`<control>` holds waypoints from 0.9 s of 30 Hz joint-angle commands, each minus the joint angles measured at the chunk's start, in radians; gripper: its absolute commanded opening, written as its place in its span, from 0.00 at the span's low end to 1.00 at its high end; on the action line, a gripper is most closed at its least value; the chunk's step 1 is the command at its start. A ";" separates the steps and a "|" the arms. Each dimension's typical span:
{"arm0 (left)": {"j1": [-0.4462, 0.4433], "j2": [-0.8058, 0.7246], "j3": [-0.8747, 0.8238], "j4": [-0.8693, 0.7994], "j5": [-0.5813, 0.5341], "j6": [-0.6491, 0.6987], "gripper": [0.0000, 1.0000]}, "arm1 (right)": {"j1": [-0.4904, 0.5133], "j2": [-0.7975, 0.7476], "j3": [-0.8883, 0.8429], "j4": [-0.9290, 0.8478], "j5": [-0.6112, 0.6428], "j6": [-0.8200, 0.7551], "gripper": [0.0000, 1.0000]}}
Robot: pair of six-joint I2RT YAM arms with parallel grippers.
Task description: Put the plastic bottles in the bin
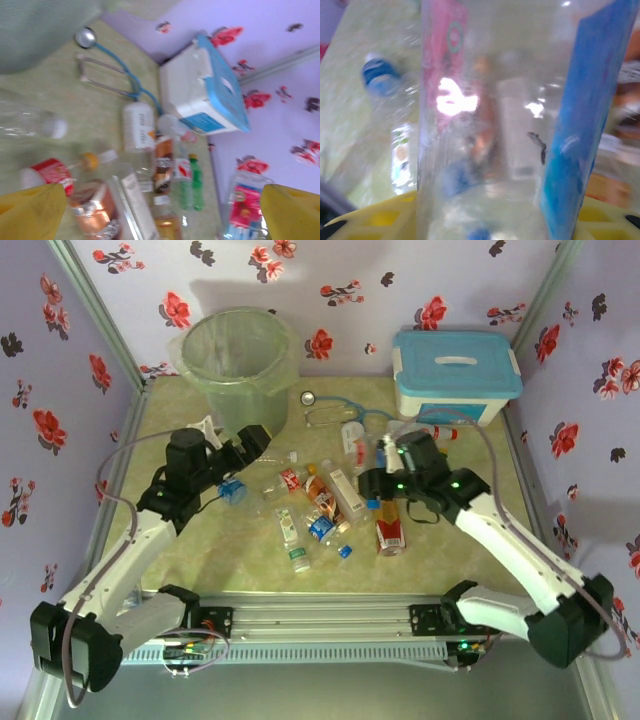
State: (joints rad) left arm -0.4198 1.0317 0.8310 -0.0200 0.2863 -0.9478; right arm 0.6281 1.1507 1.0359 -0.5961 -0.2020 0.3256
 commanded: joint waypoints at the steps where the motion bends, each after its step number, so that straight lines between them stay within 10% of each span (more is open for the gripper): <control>1: -0.061 0.036 0.026 0.142 0.059 -0.038 1.00 | 0.074 0.081 0.058 0.079 -0.076 -0.126 0.50; 17: -0.239 0.249 0.038 0.324 0.072 -0.102 0.98 | 0.151 0.185 0.089 0.290 -0.149 -0.103 0.50; 27: -0.247 0.296 0.027 0.385 0.099 -0.141 0.65 | 0.152 0.204 0.089 0.301 -0.126 -0.106 0.50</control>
State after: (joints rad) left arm -0.6613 1.3205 0.8478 0.3210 0.3687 -1.0756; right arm 0.7734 1.3434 1.0950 -0.3317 -0.3286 0.2348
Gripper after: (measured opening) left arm 0.664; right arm 0.534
